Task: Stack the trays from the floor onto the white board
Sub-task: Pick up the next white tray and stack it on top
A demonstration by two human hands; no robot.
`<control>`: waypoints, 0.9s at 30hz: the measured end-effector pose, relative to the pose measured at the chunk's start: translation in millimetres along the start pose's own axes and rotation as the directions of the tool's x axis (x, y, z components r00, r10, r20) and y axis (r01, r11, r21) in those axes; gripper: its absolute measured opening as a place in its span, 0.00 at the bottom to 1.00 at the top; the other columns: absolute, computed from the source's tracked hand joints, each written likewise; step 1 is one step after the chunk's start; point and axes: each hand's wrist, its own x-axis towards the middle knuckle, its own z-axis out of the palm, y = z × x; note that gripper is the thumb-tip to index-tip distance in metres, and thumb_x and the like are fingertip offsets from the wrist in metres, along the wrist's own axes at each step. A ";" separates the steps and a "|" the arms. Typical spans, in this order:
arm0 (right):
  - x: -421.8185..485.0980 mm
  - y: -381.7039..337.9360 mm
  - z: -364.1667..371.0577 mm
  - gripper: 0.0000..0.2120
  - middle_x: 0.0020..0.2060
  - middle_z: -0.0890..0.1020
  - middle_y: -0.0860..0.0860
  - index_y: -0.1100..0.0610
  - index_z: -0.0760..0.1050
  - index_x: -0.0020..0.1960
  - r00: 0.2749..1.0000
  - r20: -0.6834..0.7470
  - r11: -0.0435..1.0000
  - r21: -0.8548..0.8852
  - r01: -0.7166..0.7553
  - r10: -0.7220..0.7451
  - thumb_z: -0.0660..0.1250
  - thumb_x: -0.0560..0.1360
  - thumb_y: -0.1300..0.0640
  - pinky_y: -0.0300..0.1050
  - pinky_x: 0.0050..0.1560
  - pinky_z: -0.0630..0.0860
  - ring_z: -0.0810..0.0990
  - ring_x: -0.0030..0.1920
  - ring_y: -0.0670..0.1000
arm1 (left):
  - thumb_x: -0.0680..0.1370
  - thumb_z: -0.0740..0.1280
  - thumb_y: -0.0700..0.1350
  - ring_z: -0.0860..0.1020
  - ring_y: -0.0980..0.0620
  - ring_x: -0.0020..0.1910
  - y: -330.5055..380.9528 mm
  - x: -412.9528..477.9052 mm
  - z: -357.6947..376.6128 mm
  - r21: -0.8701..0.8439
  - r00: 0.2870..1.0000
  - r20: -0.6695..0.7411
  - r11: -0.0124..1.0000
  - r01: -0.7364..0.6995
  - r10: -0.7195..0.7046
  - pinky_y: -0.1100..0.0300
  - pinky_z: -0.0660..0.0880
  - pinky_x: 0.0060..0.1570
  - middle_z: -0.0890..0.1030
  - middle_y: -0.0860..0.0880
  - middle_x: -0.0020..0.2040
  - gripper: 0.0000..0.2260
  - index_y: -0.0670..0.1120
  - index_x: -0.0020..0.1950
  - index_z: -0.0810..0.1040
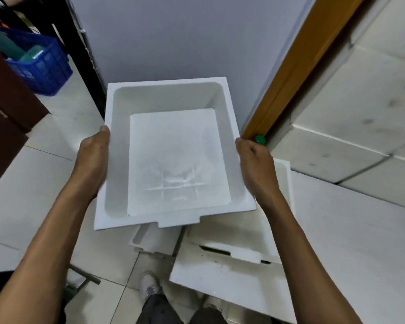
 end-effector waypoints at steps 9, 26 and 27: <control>-21.2 56.8 -105.7 0.18 0.29 0.70 0.48 0.57 0.68 0.33 0.989 -0.137 0.996 -0.066 -0.067 0.057 0.60 0.79 0.49 0.39 0.30 0.63 0.65 0.27 0.44 | 0.82 0.59 0.51 0.76 0.50 0.35 -7.7 -53.0 94.1 0.060 0.985 0.172 0.998 -0.013 0.002 0.59 0.68 0.34 0.78 0.49 0.37 0.14 0.47 0.40 0.77; -25.2 149.1 -137.8 0.13 0.44 0.82 0.50 0.58 0.78 0.47 0.936 -0.132 0.944 0.004 -0.329 0.327 0.63 0.79 0.49 0.41 0.37 0.71 0.79 0.42 0.49 | 0.80 0.63 0.52 0.68 0.47 0.33 -64.1 -59.4 162.9 0.326 0.964 0.265 0.943 -0.070 -0.020 0.56 0.63 0.33 0.69 0.45 0.34 0.14 0.44 0.41 0.70; -22.9 148.4 -137.6 0.13 0.43 0.81 0.49 0.59 0.78 0.47 0.938 -0.135 0.947 -0.004 -0.322 0.319 0.63 0.79 0.49 0.40 0.36 0.70 0.78 0.40 0.48 | 0.80 0.62 0.52 0.68 0.47 0.33 -63.2 -57.7 164.4 0.348 0.966 0.257 0.933 -0.088 -0.005 0.56 0.62 0.32 0.69 0.45 0.33 0.15 0.44 0.40 0.70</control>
